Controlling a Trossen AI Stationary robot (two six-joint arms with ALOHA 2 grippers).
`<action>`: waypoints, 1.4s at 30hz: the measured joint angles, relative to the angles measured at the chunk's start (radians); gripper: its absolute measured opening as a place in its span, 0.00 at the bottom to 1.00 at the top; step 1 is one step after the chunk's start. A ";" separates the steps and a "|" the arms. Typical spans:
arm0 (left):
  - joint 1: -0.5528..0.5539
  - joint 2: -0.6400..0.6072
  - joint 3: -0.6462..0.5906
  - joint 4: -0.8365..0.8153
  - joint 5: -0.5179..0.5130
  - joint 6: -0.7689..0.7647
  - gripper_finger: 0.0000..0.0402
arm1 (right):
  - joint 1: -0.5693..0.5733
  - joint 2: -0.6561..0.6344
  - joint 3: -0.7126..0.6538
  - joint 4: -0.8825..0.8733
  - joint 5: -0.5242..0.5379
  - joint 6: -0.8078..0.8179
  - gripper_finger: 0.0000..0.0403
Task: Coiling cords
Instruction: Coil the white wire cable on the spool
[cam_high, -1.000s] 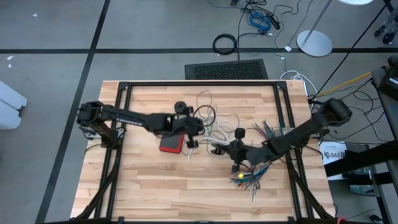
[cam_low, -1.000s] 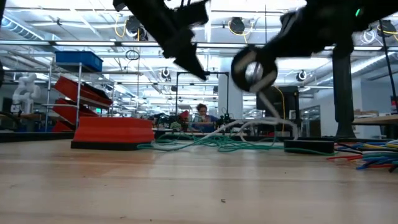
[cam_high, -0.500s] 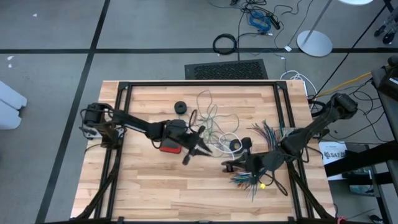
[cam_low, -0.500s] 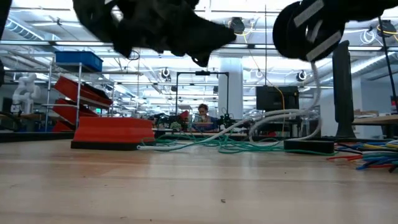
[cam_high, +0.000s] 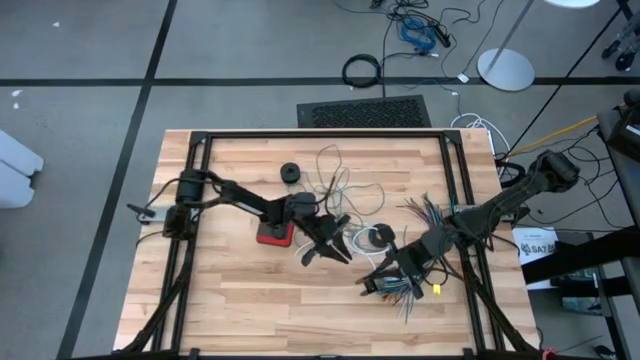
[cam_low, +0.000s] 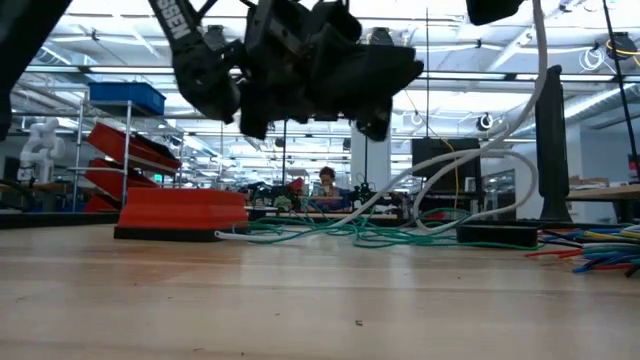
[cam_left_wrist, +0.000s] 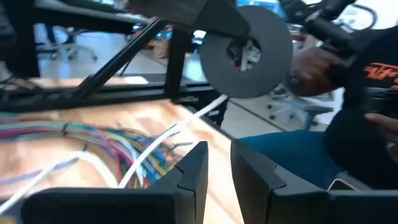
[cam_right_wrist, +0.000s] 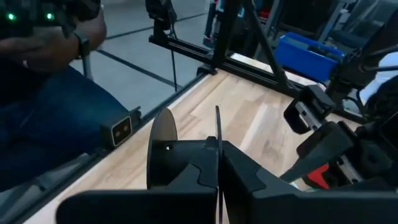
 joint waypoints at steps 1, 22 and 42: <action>0.001 0.007 0.013 0.004 0.017 0.000 0.19 | -0.006 0.000 0.000 0.000 -0.008 0.004 0.00; -0.058 0.019 0.028 -0.038 -0.253 0.134 0.19 | -0.010 0.015 -0.064 -0.002 0.167 0.059 0.00; -0.063 0.018 0.027 -0.045 -0.644 0.291 0.18 | 0.013 -0.066 -0.066 0.284 0.838 -0.228 0.00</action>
